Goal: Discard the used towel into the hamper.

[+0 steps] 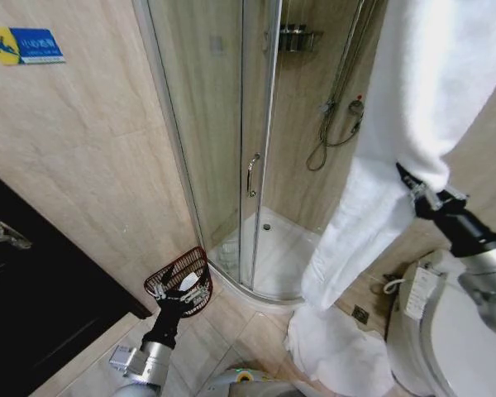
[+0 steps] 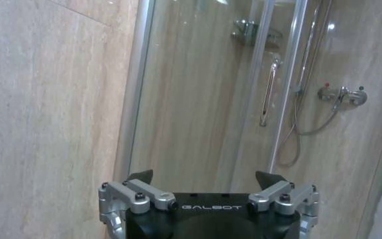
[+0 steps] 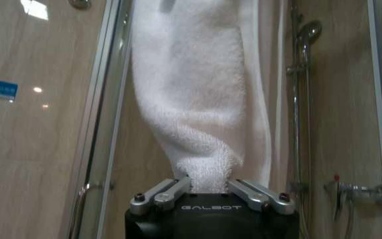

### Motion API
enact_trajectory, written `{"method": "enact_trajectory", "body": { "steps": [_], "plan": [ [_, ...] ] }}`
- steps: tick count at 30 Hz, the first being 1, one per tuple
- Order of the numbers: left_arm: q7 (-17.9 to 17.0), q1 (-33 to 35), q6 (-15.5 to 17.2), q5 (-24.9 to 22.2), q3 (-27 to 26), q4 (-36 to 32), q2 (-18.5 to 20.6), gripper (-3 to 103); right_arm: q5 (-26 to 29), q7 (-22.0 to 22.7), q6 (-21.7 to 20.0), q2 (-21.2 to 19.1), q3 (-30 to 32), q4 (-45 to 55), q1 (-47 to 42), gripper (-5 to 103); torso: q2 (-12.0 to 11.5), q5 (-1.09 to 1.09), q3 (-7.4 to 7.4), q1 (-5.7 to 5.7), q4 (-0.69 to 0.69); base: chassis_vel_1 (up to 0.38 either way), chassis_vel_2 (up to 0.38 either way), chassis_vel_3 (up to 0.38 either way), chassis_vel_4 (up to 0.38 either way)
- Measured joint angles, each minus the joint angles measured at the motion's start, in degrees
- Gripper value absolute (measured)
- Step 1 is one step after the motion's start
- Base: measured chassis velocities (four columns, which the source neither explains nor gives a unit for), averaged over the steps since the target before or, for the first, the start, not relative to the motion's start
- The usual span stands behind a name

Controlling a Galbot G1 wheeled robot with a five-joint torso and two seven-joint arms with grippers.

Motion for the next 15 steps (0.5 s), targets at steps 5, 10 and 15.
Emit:
{"method": "enact_trajectory", "body": {
  "steps": [5, 10, 15],
  "plan": [
    [0.0, 0.0, 0.0, 0.0, 0.0, 0.0, 0.0, 100, -2.36, -1.8, 2.64, 1.6, -3.28, -2.14, -0.07, 4, 0.0, -0.03, 0.0, 0.0, 0.0, 0.0, 0.0, 0.0, 0.0],
    [0.0, 0.0, 0.0, 0.0, 0.0, 0.0, 0.0, 100, -4.11, -2.33, 4.36, 3.17, -5.44, -2.34, 0.41, 4, 0.0, -0.02, 0.0, 0.0, 0.0, 0.0, 0.0, 0.0, 0.0],
    [0.0, 0.0, 0.0, 0.0, 0.0, 0.0, 0.0, 100, -5.81, -1.33, 5.94, 3.44, -5.7, 0.41, 1.05, 4, 0.0, -0.02, 0.0, 0.0, 0.0, 0.0, 0.0, 0.0, 0.0]
  ]
}}
